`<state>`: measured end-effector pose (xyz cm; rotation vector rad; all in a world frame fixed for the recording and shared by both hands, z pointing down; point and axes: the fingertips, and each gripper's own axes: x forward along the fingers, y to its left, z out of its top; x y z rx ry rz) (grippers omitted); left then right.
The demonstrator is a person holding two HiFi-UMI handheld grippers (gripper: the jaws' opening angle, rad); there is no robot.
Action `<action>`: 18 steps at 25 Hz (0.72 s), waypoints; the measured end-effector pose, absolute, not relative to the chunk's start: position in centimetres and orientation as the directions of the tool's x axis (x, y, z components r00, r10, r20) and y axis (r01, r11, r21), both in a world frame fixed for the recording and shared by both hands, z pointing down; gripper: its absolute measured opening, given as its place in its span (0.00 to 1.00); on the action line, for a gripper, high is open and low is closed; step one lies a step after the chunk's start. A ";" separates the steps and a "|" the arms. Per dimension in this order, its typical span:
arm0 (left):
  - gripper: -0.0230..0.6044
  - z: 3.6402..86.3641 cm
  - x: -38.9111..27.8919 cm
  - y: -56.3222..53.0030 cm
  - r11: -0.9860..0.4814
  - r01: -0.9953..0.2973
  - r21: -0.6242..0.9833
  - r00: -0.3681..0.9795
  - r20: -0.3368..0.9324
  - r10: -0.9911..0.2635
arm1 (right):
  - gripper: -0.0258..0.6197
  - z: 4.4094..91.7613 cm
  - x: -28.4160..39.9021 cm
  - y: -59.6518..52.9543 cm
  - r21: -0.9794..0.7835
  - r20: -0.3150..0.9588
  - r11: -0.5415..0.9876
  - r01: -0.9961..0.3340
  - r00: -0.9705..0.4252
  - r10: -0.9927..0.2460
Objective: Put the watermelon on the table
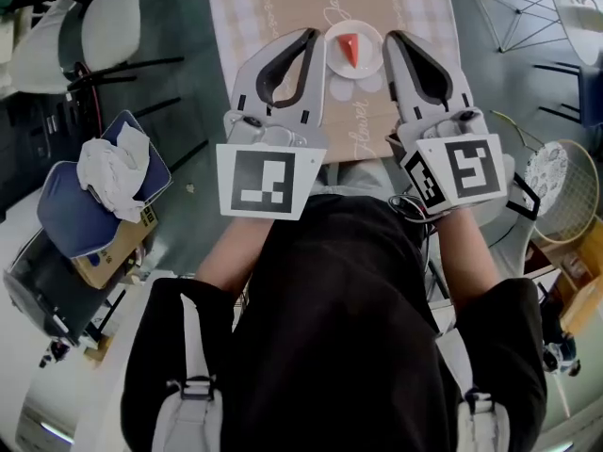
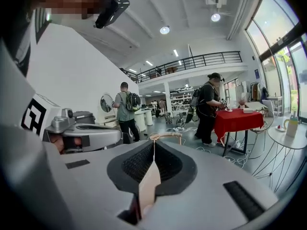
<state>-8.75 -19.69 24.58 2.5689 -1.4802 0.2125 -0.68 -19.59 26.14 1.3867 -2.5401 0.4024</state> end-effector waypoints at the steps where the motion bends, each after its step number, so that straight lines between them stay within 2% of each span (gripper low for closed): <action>1: 0.06 24.1 -8.9 -19.4 -0.496 -0.865 0.079 0.501 0.193 -0.844 | 0.07 25.6 -0.6 -19.4 -0.125 0.312 0.513 -0.849 -0.524 -0.792; 9: 0.06 21.8 -9.7 -17.0 -0.529 -0.847 0.061 0.532 0.134 -0.836 | 0.07 22.8 0.2 -17.5 -0.102 0.262 0.463 -0.880 -0.473 -0.841; 18: 0.06 20.8 -9.9 -14.2 -0.547 -0.835 0.059 0.550 0.133 -0.825 | 0.07 21.8 -0.4 -15.7 -0.095 0.244 0.457 -0.884 -0.466 -0.850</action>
